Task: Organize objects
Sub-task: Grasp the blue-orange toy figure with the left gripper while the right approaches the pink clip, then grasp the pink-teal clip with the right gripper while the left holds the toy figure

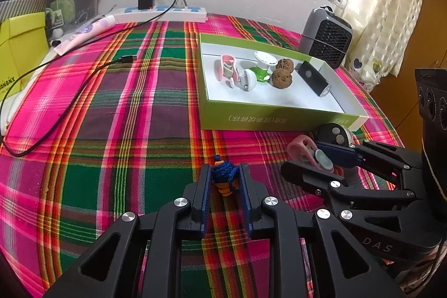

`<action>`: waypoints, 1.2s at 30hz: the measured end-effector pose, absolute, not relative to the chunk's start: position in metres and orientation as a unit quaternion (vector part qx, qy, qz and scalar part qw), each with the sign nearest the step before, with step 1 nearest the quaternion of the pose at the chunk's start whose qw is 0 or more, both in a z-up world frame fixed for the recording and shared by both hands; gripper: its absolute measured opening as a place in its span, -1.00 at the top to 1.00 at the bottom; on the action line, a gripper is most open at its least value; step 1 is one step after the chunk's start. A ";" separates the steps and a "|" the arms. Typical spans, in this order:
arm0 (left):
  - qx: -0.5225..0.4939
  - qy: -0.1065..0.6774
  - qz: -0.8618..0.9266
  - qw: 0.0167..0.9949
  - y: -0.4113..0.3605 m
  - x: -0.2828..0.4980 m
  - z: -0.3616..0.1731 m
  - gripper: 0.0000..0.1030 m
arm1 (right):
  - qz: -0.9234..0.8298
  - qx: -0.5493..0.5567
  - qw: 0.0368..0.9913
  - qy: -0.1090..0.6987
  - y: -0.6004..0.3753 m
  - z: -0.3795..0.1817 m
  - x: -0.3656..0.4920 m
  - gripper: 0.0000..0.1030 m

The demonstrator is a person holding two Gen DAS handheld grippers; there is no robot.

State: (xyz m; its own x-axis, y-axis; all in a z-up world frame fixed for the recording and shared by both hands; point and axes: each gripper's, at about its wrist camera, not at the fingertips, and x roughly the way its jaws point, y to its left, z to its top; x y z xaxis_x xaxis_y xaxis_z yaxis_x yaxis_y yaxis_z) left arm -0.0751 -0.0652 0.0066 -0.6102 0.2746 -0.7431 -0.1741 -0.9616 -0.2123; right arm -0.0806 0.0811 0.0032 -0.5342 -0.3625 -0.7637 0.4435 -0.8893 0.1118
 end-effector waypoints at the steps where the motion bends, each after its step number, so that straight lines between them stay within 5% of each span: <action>1: -0.423 -0.060 0.895 0.125 -0.065 -0.075 0.007 0.63 | -0.874 0.426 0.230 0.047 0.081 0.003 -0.081 0.20; 17: -0.423 -0.057 0.895 0.126 -0.063 -0.076 0.006 0.60 | -0.877 0.424 0.220 0.054 0.079 0.001 -0.081 0.21; 36: -0.423 -0.043 0.897 0.124 -0.060 -0.076 0.007 0.68 | -0.881 0.424 0.201 0.058 0.085 0.001 -0.082 0.65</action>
